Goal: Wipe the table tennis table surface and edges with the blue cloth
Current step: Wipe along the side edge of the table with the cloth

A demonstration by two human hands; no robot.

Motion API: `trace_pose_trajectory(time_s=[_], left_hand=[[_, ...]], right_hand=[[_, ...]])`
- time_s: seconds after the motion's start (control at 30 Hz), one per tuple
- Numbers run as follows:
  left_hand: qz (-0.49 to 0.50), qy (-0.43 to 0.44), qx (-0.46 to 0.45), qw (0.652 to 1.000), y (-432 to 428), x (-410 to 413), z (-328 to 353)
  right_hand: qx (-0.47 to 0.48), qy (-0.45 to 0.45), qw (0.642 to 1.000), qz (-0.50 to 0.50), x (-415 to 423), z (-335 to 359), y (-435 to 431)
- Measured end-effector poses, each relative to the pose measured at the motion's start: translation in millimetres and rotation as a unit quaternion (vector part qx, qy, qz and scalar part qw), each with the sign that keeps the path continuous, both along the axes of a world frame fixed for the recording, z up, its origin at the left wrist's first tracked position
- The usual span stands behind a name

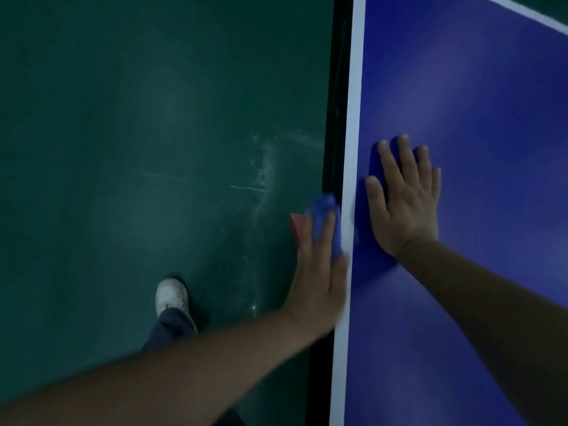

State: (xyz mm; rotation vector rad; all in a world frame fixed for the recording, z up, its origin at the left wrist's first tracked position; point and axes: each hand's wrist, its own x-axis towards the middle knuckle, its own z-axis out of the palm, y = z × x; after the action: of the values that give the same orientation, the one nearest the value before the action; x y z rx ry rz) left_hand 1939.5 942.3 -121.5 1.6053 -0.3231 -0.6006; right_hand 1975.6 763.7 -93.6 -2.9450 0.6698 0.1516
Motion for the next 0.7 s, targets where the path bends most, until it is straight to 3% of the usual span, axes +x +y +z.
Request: trace_pose_trajectory(time_s=[0.07, 0.2, 0.33, 0.5, 0.6, 0.7], left_hand=[[0.032, -0.006, 0.013, 0.999, -34.5, 69.4, -2.6], [0.083, 0.065, 0.025, 0.994, -87.9, 175.1, 3.8], [0.087, 0.028, 0.002, 0.996, -65.6, 119.3, -0.3], [0.064, 0.062, -0.011, 0.996, -5.9, -11.4, -4.6], [0.047, 0.052, -0.003, 0.998, -13.2, 9.6, -2.4], [0.057, 0.027, 0.012, 0.998, -49.2, 92.9, -5.4]], right_hand=[[0.006, -0.001, 1.000, 0.003, 0.9, 0.3, 0.4], [0.009, -0.003, 1.000, 0.003, 0.6, 1.8, 1.9], [0.010, -0.001, 1.000, 0.002, 1.0, 3.3, 2.5], [0.017, -0.009, 1.000, 0.005, 1.2, 3.5, 0.8], [0.017, -0.016, 1.000, 0.006, 0.9, 2.2, 0.0], [0.016, -0.013, 1.000, 0.008, 1.6, 1.5, -0.2]])
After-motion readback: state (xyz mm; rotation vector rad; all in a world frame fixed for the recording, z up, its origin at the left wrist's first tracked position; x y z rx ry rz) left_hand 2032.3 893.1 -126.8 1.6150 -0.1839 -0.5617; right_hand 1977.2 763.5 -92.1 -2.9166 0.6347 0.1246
